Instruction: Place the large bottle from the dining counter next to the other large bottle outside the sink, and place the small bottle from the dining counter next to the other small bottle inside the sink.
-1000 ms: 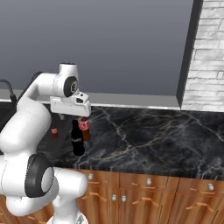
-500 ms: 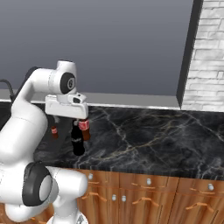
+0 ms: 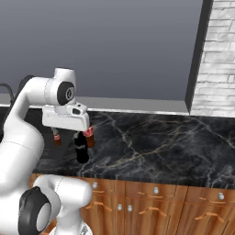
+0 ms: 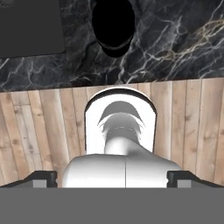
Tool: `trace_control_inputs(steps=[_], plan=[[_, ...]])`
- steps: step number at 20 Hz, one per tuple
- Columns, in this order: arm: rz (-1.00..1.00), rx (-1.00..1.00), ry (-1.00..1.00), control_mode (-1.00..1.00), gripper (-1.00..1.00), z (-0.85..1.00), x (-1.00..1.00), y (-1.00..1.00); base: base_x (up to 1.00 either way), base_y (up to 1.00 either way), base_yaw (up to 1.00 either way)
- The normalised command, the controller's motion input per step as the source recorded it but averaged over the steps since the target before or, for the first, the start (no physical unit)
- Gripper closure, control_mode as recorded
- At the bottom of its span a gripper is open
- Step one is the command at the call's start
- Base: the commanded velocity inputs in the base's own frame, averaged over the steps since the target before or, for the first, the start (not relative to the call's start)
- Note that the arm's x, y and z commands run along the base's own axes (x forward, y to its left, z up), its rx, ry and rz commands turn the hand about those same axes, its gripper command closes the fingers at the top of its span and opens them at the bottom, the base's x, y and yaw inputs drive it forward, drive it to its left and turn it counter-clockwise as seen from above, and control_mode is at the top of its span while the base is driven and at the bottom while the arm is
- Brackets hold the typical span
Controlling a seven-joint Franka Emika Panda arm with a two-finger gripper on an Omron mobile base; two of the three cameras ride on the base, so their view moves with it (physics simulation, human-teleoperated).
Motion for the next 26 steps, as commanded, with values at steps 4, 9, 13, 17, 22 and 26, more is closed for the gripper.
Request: trace_control_inputs(steps=[4, 9, 13, 17, 22, 26], plan=[[0.00, 0.00, 0.00, -1.00, -1.00, 0.00, 0.00, 0.00, 0.00, 0.00, 0.00], [0.00, 0.00, 0.00, -1.00, -1.00, 0.00, 0.00, 0.00, 0.00, 0.00, 0.00], [0.00, 0.00, 0.00, 1.00, -1.00, 0.00, 0.00, 0.00, -0.35, 0.21, 0.03], [0.00, 0.00, 0.00, 1.00, -1.00, 0.00, 0.00, 0.00, -0.84, 0.55, 0.08], [0.00, 0.00, 0.00, 1.00, -1.00, 0.00, 0.00, 0.00, -0.31, 0.55, 0.20], [0.00, 0.00, 0.00, 1.00, -1.00, 0.00, 0.00, 0.00, 0.00, 0.03, 0.57]])
